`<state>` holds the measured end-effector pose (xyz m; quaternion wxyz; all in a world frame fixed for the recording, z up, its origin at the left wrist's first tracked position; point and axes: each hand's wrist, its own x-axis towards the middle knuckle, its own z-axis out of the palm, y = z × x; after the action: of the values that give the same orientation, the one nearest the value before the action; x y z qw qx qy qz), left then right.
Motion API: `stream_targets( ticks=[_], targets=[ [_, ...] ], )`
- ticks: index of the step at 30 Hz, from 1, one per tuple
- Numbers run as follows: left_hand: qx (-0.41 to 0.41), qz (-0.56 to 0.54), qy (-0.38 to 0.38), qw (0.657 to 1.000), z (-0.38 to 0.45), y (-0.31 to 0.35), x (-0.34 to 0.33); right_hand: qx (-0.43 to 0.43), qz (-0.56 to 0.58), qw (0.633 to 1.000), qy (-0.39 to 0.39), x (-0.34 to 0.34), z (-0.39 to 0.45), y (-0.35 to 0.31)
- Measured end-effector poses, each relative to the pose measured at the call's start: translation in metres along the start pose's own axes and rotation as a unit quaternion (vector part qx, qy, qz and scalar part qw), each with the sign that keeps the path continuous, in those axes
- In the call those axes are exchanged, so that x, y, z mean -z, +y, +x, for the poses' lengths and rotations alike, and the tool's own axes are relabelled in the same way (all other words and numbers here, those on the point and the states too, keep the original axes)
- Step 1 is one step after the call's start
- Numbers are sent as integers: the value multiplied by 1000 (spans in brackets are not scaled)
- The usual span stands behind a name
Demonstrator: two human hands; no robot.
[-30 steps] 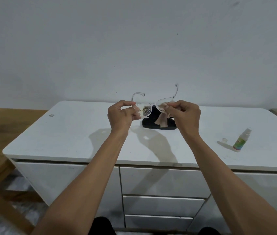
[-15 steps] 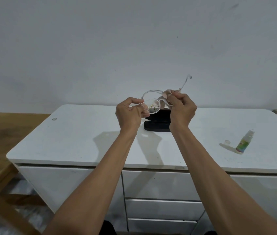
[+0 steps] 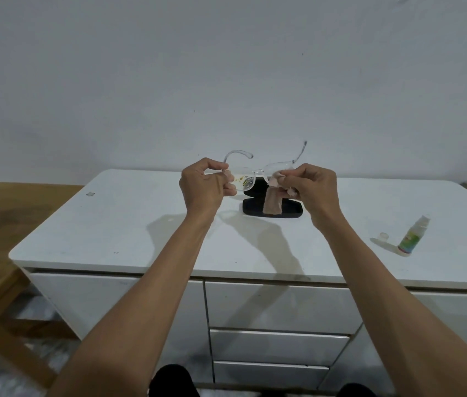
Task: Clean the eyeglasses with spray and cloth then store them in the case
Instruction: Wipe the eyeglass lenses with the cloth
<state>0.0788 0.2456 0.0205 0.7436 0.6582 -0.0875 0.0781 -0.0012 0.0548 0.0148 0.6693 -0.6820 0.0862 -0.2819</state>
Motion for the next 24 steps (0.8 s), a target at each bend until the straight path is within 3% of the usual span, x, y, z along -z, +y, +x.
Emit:
stream_targets(
  ticks=[6, 9, 13, 19, 24],
  targets=[
    [-28, 15, -16, 999, -3, 6, -11, 50, 72, 974, 211, -29, 0, 1],
    [-29, 0, -7, 1000, -6, 8, -16, 26, 136, 963, 231, -45, 8, -3],
    [-8, -39, 18, 999, -6, 6, -15, 6, 136, 975, 176, -52, 14, -6],
    [25, -55, 47, 997, 0, -2, -4, 29, 119, 992, -11, -45, 10, -1],
    [37, -37, 50, 997, 1, -7, 9, 7, 70, 993, -95, -35, 2, 5]
  ],
)
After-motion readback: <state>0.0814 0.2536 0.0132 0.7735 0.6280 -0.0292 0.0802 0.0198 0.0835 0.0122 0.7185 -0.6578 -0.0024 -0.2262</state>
